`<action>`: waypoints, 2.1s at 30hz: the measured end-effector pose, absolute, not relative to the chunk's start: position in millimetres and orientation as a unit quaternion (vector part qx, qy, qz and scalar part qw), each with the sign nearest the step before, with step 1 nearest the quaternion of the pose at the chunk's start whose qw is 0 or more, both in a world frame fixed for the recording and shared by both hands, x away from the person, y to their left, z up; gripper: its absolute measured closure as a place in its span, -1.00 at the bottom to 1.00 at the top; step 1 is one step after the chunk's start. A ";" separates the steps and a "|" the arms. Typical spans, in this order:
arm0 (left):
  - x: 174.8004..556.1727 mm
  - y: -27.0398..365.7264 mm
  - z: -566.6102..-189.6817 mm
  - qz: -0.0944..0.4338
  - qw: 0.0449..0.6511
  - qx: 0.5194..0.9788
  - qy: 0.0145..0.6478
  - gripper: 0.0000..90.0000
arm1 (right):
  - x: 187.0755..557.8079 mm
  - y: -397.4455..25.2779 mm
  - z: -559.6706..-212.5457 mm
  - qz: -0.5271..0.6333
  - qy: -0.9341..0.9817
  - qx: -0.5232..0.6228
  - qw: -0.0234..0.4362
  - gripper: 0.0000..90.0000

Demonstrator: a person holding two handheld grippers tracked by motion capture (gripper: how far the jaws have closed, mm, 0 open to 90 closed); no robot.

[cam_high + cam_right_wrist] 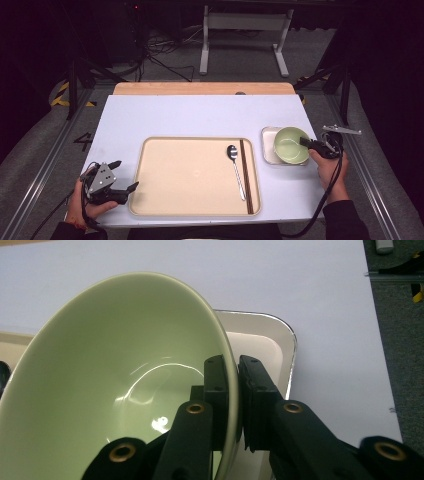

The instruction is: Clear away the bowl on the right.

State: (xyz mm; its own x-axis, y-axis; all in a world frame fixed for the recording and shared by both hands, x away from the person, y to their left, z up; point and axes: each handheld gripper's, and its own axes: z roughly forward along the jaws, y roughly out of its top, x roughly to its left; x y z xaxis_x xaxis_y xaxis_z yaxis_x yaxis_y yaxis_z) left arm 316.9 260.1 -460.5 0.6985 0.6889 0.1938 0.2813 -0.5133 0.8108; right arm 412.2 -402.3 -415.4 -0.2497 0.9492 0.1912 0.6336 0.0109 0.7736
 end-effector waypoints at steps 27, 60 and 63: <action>316.9 259.0 -461.3 0.259 0.394 0.834 0.287 -0.74 | 391.5 -386.6 -376.0 0.468 0.663 0.535 0.235 0.86; 315.2 261.5 -460.6 0.263 0.394 0.831 0.291 -0.74 | 396.1 -321.3 -370.7 0.475 0.712 0.471 0.212 0.85; 315.3 261.6 -460.8 0.262 0.394 0.831 0.293 -0.74 | 397.4 -314.2 -370.0 0.474 0.717 0.467 0.209 0.85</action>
State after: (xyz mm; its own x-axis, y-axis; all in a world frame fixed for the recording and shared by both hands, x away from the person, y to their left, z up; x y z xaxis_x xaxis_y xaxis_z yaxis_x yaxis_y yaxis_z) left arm 315.3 261.6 -460.8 0.6916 0.6929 0.2039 0.2805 -0.5177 0.8083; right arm 397.4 -314.2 -370.0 -0.4772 0.8670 0.1432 0.4715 0.1151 0.8743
